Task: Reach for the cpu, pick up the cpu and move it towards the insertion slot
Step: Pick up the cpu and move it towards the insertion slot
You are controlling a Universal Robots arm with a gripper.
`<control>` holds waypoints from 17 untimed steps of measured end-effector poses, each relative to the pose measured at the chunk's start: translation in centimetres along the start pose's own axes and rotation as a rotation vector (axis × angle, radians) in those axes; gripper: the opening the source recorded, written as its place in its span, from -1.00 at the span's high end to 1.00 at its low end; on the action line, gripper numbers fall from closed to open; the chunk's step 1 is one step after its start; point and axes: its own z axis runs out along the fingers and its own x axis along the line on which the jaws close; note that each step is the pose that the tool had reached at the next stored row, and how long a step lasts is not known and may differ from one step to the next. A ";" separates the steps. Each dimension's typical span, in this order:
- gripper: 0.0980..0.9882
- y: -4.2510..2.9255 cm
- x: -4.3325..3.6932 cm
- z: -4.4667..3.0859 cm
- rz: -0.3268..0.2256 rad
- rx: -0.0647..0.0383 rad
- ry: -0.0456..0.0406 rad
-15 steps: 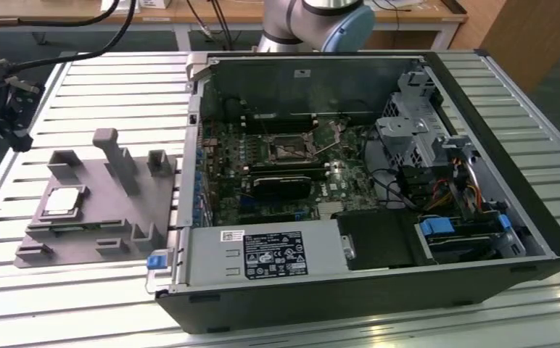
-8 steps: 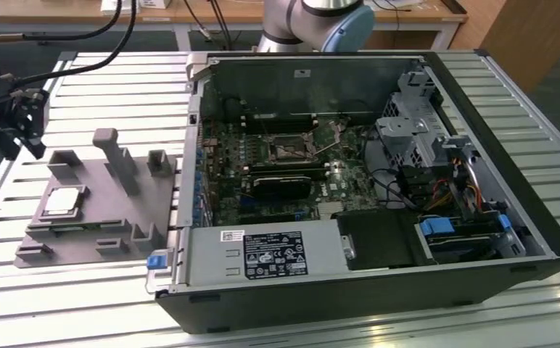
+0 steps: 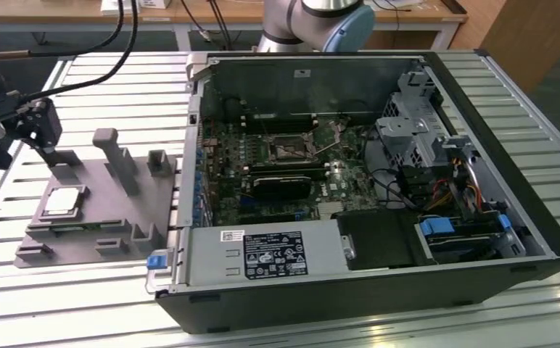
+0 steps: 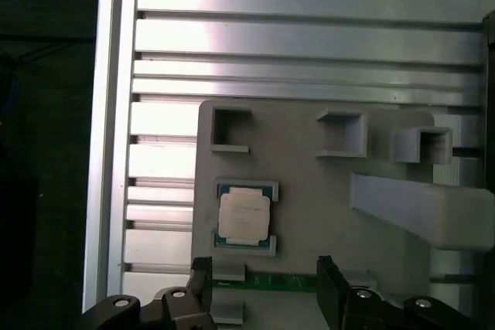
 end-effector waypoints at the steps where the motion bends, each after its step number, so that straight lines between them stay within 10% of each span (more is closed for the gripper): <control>1: -0.23 -0.09 0.00 0.18 0.000 -0.001 -0.0001; 17: -0.23 -0.67 0.01 2.82 0.000 -0.006 -0.0001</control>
